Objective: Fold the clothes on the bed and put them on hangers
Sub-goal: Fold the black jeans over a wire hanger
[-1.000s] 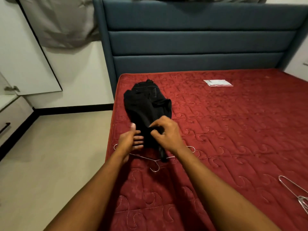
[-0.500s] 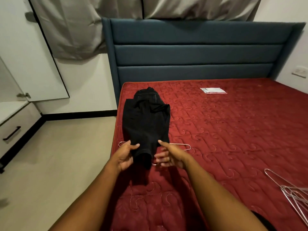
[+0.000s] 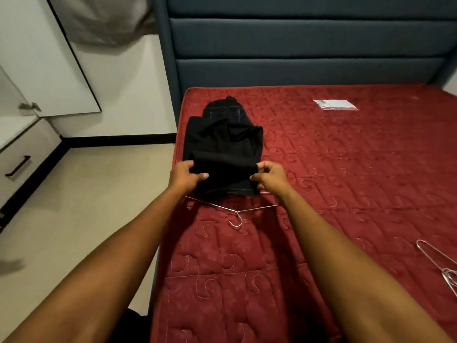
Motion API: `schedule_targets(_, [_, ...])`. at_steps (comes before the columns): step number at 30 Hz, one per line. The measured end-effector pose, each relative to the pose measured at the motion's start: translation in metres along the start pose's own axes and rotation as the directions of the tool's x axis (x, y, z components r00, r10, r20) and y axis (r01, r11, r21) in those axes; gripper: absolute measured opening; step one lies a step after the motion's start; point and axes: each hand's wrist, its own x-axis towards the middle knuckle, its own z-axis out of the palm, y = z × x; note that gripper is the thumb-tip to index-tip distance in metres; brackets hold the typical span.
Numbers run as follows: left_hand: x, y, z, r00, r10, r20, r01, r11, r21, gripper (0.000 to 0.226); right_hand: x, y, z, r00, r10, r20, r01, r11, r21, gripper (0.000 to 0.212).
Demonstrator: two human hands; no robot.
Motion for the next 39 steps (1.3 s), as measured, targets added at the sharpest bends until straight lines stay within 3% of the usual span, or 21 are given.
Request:
schedule_targets(1, [0.006, -0.006, 0.002, 0.998, 0.048, -0.029, -0.042, 0.983, 0.18, 0.032, 0.011, 0.012, -0.002, 0.997, -0.029, -0.076, 0.018, 0.991, -0.135, 0.035])
schedule_targets(3, [0.011, -0.02, 0.01, 0.992, 0.093, -0.089, -0.057, 0.936, 0.347, 0.018, 0.02, 0.031, -0.003, 0.995, -0.04, -0.092, 0.004, 0.934, -0.358, 0.032])
schedule_targets(5, [0.005, -0.027, 0.018, 0.974, 0.074, -0.212, 0.004, 0.938, 0.346, 0.016, 0.015, 0.049, -0.002, 0.991, -0.078, -0.106, 0.013, 0.86, -0.51, 0.034])
schedule_targets(7, [-0.007, -0.034, 0.025, 0.945, 0.093, -0.312, 0.014, 0.946, 0.323, 0.023, 0.003, 0.057, 0.002, 0.937, -0.253, -0.241, 0.089, 0.839, -0.538, 0.045])
schedule_targets(8, [-0.014, -0.041, 0.027, 0.941, 0.122, -0.317, -0.01, 0.943, 0.334, 0.024, -0.003, 0.058, 0.005, 0.875, -0.395, -0.279, 0.185, 0.807, -0.56, 0.041])
schedule_targets(9, [-0.023, -0.046, 0.029, 0.948, 0.146, -0.284, -0.04, 0.937, 0.348, 0.023, -0.007, 0.057, 0.008, 0.817, -0.52, -0.25, 0.293, 0.747, -0.597, 0.033])
schedule_targets(11, [-0.038, -0.059, 0.035, 0.962, 0.212, -0.17, -0.119, 0.891, 0.438, 0.015, -0.012, 0.052, 0.017, 0.764, -0.645, -0.021, 0.497, 0.609, -0.619, 0.021])
schedule_targets(12, [-0.042, -0.065, 0.038, 0.961, 0.248, -0.119, -0.157, 0.849, 0.505, 0.021, -0.013, 0.049, 0.024, 0.768, -0.631, 0.108, 0.545, 0.556, -0.627, 0.02])
schedule_targets(14, [-0.043, -0.07, 0.041, 0.959, 0.282, -0.038, -0.206, 0.78, 0.59, 0.032, -0.01, 0.045, 0.037, 0.809, -0.506, 0.3, 0.549, 0.467, -0.694, 0.04])
schedule_targets(17, [-0.044, -0.065, 0.037, 0.957, 0.288, 0.023, -0.244, 0.765, 0.596, 0.024, 0.003, 0.041, 0.054, 0.872, -0.311, 0.378, 0.472, 0.334, -0.816, 0.065])
schedule_targets(23, [-0.045, -0.068, 0.029, 0.938, 0.331, 0.102, -0.318, 0.707, 0.631, 0.007, 0.02, 0.04, 0.059, 0.829, -0.379, 0.411, 0.508, 0.202, -0.837, 0.021])
schedule_targets(28, [-0.045, -0.072, 0.025, 0.903, 0.421, 0.09, -0.383, 0.692, 0.612, 0.003, 0.018, 0.043, 0.043, 0.825, -0.349, 0.444, 0.556, 0.362, -0.748, 0.02])
schedule_targets(31, [-0.051, -0.075, 0.023, 0.879, 0.472, 0.071, -0.418, 0.691, 0.589, 0.005, 0.016, 0.035, 0.034, 0.839, -0.09, 0.536, 0.505, 0.491, -0.709, 0.021])
schedule_targets(35, [-0.058, -0.073, 0.022, 0.855, 0.518, 0.009, -0.434, 0.706, 0.56, 0.015, 0.014, 0.02, 0.033, 0.782, 0.123, 0.611, 0.439, 0.587, -0.68, 0.028])
schedule_targets(37, [-0.055, -0.067, 0.021, 0.852, 0.52, -0.052, -0.414, 0.732, 0.542, 0.017, 0.01, 0.013, 0.032, 0.833, 0.112, 0.542, 0.316, 0.708, -0.632, 0.038])
schedule_targets(39, [-0.056, -0.063, 0.023, 0.861, 0.501, -0.091, -0.386, 0.758, 0.526, 0.013, 0.003, 0.017, 0.023, 0.934, -0.039, 0.355, 0.239, 0.806, -0.542, 0.038])
